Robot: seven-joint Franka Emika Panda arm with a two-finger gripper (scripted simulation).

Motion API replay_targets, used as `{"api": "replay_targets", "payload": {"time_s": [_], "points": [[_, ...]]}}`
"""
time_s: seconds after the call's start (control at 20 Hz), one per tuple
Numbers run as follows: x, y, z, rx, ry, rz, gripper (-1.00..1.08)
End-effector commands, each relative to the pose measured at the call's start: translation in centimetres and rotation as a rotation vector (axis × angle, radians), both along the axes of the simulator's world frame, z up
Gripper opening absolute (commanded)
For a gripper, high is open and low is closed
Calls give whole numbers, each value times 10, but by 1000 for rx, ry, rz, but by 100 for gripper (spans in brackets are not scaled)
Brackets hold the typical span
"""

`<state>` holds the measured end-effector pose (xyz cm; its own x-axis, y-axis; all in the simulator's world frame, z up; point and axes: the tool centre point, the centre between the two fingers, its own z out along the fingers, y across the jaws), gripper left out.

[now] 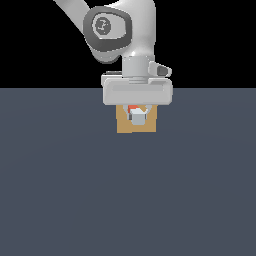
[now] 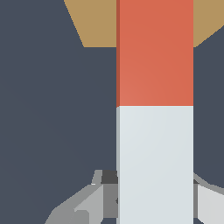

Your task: Insert the peg into the horizontal hole in a box.

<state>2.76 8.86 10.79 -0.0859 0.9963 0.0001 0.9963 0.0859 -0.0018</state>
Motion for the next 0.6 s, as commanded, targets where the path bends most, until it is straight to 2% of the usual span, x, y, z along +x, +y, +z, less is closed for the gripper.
{"api": "replay_targets", "payload": {"time_s": [0.0,0.55], "points": [[2,1,1,0,-2,-4,-100],[4,1,2,1,-4,-4,-100]]}}
